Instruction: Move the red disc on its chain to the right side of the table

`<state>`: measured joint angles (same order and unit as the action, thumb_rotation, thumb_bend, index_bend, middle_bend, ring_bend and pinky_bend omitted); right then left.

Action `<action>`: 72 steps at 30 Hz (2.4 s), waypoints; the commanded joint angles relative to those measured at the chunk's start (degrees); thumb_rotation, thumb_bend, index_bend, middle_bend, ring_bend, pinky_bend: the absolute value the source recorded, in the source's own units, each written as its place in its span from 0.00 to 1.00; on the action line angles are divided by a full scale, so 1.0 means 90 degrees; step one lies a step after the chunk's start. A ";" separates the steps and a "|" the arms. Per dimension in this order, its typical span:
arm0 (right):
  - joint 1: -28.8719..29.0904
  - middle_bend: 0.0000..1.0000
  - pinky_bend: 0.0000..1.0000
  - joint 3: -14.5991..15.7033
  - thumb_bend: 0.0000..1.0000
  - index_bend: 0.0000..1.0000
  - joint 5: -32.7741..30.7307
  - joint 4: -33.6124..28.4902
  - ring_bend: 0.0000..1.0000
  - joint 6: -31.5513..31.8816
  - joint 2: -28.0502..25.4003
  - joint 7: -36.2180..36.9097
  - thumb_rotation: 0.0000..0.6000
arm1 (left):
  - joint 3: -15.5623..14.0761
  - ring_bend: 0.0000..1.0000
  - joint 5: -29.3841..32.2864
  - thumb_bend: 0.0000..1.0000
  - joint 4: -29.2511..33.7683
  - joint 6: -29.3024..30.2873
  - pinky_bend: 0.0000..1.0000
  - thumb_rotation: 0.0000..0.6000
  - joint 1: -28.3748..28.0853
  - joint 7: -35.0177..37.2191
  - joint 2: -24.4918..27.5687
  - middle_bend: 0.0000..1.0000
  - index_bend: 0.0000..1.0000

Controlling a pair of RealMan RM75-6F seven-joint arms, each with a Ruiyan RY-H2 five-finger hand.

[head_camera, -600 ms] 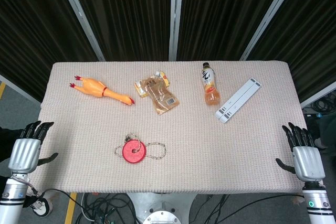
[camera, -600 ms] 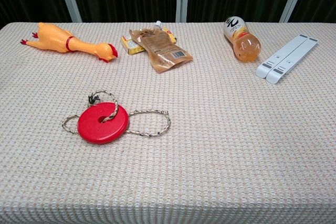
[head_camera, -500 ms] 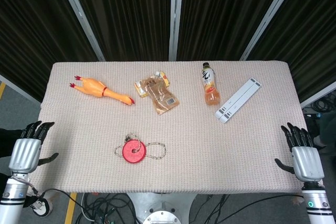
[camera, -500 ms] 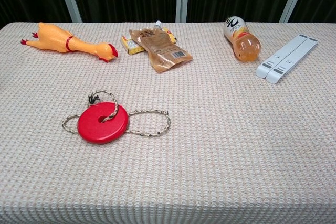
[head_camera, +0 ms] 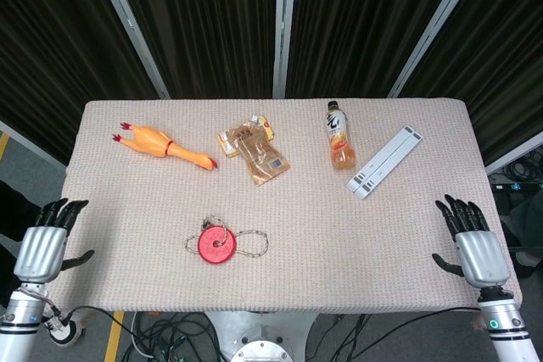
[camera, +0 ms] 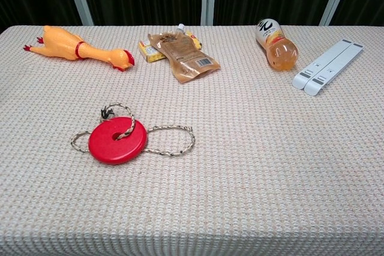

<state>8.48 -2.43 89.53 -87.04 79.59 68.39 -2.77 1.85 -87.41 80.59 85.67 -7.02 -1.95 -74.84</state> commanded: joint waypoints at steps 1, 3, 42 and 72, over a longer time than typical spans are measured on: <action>0.0309 0.00 0.00 0.0032 0.08 0.00 0.0236 -0.0209 0.00 -0.0339 -0.0158 -0.0273 1.00 | 0.0003 0.10 0.0019 0.02 -0.0046 0.0014 0.15 1.00 0.0019 0.0028 -0.0028 0.17 0.16; 0.0577 0.00 0.00 0.0018 0.08 0.00 0.0361 -0.0400 0.00 -0.0664 -0.0260 -0.0452 1.00 | 0.0017 0.10 0.0049 0.02 -0.0087 -0.0010 0.15 1.00 0.0013 0.0056 -0.0062 0.17 0.16; 0.4749 0.09 0.00 -0.0437 0.14 0.00 -0.0887 -0.0868 0.00 -0.5409 0.1639 -0.2117 1.00 | 0.0183 0.10 0.0409 0.02 -0.0180 -0.0079 0.15 1.00 0.0095 0.0239 0.0060 0.17 0.16; 0.5211 0.40 0.00 0.0003 0.17 0.00 -0.1764 -0.0648 0.00 -0.5215 0.1710 -0.2278 1.00 | 0.0097 0.10 0.0389 0.02 -0.0405 -0.0100 0.15 1.00 0.0199 0.0414 0.0042 0.17 0.16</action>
<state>55.35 -2.44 73.68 -92.88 32.66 83.82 -23.29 2.74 -83.91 76.96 84.78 -5.24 1.79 -74.45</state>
